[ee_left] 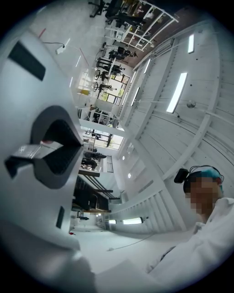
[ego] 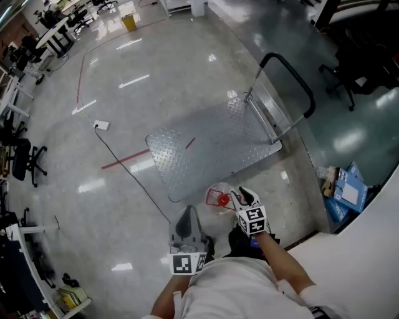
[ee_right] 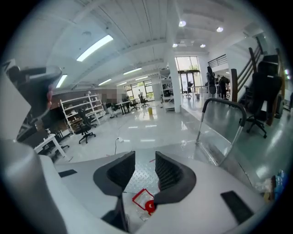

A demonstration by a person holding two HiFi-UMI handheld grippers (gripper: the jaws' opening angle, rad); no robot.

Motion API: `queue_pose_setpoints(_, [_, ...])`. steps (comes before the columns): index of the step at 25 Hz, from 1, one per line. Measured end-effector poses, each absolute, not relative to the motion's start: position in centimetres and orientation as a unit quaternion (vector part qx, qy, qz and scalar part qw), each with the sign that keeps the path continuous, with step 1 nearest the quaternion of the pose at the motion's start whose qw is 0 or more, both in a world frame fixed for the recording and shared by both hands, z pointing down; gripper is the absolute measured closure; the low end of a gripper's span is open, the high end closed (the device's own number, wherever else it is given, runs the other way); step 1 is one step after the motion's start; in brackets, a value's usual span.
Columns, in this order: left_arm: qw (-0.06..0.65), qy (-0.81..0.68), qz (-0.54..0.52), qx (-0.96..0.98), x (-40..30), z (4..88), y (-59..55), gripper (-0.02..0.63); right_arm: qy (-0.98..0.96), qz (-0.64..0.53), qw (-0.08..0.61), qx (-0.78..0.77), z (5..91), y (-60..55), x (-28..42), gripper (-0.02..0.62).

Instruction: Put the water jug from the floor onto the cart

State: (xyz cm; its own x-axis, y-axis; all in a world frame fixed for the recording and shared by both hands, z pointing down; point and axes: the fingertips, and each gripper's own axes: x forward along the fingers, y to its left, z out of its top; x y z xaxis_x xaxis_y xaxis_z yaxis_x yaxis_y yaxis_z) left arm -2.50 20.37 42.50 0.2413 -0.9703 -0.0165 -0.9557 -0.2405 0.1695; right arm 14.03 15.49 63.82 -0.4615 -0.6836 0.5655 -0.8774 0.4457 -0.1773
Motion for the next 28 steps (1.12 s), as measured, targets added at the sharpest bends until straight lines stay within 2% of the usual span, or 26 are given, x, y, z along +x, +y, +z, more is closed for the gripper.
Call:
queue_pose_setpoints(6, [0.079,-0.61,-0.041,0.788,-2.7,45.3,18.8,0.603,-0.783,0.299,0.312,0.448,75.6,16.0,12.9,0.453])
queue_pose_setpoints(15, [0.116,-0.603,-0.005,0.789,-4.6,51.5,17.0,0.603,-0.705,0.386,0.436,0.405,91.7,19.2,12.3,0.39])
queue_pose_setpoints(22, [0.136,-0.597,-0.003,0.791,-4.7,55.9,15.5,0.603,-0.658,0.437,0.451,0.416,99.0,20.2,12.6,0.351])
queue_pose_setpoints(28, [0.143,-0.594,0.004,0.791,-4.9,58.2,15.2,0.603,-0.632,0.468,0.452,0.421,101.7,21.0,12.5,0.338])
